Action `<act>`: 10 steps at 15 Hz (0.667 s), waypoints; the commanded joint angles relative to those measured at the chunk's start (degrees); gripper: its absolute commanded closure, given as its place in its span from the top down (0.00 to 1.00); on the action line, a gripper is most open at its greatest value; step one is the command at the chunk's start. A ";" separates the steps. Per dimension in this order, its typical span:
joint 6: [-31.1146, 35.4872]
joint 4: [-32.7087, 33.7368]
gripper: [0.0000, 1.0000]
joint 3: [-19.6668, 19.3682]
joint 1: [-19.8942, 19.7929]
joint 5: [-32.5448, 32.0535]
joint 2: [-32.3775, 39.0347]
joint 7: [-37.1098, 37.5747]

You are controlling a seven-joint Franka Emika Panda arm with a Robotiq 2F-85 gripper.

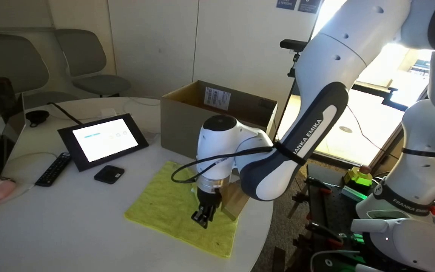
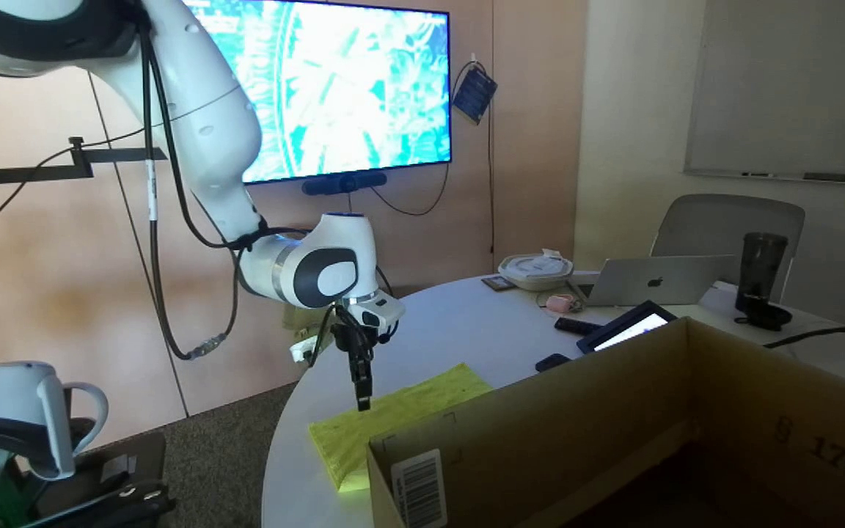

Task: Put the marker on the towel, fold the towel then put it in the box

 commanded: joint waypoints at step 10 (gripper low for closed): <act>0.45 -8.40 1.00 2.87 5.05 -8.23 -4.38 -23.07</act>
